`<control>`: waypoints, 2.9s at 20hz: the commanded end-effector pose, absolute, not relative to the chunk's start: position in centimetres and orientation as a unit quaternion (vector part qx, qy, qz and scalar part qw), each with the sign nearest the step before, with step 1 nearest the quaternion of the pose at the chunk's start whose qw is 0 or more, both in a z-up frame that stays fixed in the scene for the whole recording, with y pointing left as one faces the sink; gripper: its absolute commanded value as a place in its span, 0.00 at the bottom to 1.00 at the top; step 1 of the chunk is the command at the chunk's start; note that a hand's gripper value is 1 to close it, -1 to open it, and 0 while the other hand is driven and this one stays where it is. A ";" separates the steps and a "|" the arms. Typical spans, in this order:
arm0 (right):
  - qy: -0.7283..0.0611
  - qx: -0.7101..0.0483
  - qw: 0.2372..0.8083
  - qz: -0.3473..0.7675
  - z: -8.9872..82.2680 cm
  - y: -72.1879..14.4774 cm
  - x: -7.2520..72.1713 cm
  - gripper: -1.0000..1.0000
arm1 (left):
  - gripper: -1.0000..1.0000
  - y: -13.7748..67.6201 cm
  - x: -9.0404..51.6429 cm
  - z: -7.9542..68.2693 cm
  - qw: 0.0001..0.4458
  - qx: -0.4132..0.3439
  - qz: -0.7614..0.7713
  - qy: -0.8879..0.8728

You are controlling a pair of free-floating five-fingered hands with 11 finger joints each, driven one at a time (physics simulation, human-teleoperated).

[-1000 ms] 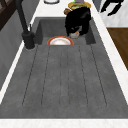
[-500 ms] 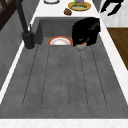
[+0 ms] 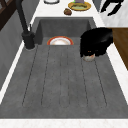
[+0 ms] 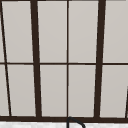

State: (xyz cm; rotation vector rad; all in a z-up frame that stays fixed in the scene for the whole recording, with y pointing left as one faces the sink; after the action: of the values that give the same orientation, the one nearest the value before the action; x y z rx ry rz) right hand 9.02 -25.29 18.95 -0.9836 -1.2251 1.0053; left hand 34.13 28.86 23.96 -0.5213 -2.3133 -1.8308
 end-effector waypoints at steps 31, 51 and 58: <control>-0.528 -0.424 0.596 0.433 19.0 -25.3 9.0 0.50 | 1.00 51.7 27.8 18.2 0.117 -0.207 -0.611 -0.755; -0.528 -0.424 0.596 0.433 19.0 -25.3 9.0 0.50 | 1.00 65.3 30.7 10.8 0.094 -0.189 -0.609 -0.765; -0.528 -0.424 0.596 0.433 19.0 -25.3 9.0 0.50 | 1.00 69.2 28.7 9.5 0.059 -0.212 -0.554 -0.803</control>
State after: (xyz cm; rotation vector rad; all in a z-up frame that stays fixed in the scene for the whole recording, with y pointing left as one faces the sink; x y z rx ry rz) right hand 9.02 -25.29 18.95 -0.9836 -1.2251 1.0053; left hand 29.41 66.71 11.68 -0.6711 -2.4137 -1.6541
